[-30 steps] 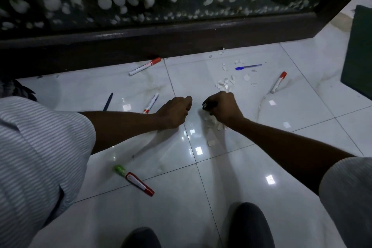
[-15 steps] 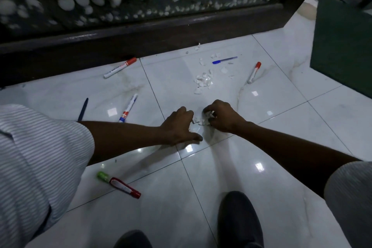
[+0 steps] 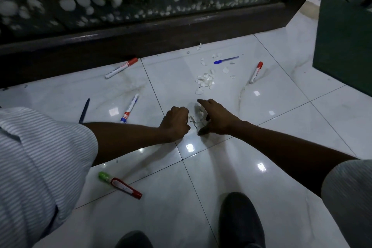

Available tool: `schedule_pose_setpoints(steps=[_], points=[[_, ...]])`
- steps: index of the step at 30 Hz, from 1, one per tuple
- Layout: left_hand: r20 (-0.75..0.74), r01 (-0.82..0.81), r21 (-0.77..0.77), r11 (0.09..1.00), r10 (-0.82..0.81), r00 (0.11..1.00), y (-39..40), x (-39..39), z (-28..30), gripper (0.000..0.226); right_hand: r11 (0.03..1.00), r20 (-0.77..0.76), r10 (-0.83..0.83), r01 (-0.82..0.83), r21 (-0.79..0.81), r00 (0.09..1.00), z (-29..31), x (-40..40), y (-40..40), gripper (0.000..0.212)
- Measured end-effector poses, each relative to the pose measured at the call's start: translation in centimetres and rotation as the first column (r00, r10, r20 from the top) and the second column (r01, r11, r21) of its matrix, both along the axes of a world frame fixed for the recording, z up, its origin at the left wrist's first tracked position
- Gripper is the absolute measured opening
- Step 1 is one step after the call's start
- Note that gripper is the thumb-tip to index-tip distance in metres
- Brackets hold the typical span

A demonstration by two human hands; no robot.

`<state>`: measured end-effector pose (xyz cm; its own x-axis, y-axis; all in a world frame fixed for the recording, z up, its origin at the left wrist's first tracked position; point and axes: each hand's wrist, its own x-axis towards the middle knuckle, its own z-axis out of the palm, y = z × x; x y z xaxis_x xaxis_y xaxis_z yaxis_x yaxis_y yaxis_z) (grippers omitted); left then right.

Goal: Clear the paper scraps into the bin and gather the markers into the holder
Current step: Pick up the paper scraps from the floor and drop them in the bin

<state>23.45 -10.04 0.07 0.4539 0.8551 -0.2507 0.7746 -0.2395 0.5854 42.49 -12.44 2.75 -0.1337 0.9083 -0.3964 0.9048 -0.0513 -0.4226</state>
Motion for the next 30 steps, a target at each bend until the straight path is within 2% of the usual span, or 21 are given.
schedule_pose_setpoints(steps=[3,7,11,15,19,23,27,30], points=[[0.004,-0.032,-0.002,0.999,0.032,0.999,0.7,-1.1,0.2,0.032,1.000,0.019,0.029,-0.029,0.002,0.999,0.0,-0.9,0.3,0.126],[0.014,-0.043,-0.004,0.999,0.043,0.999,1.1,-1.9,0.5,0.037,0.997,0.057,0.079,-0.079,0.002,0.995,0.0,-1.8,0.9,0.097],[0.053,-0.042,0.013,0.999,0.041,0.998,1.0,-2.4,0.5,0.035,0.996,0.006,0.067,-0.067,0.058,0.998,0.0,-2.7,0.7,0.070],[0.054,-0.070,0.015,0.997,0.069,0.996,0.8,-2.6,0.4,0.037,0.991,-0.019,0.070,-0.067,0.112,0.997,-0.1,-3.5,0.5,0.058],[0.052,-0.067,0.020,0.998,0.066,0.996,1.0,-2.8,0.4,0.029,0.984,-0.038,0.030,-0.023,0.175,0.999,-0.3,-3.8,0.4,0.044],[0.094,-0.095,0.020,0.995,0.093,0.991,1.0,-3.3,0.1,0.015,0.971,-0.062,0.025,-0.009,0.239,0.998,-0.8,-4.1,0.2,0.019],[0.106,-0.099,0.035,0.994,0.095,0.990,1.3,-3.9,0.1,0.011,0.964,-0.075,0.003,0.017,0.267,0.997,-1.2,-4.4,0.4,0.012],[0.119,-0.096,0.037,0.995,0.091,0.989,1.4,-4.3,-0.1,0.026,0.962,-0.072,-0.003,0.023,0.271,0.997,-1.4,-4.4,0.6,0.012]])
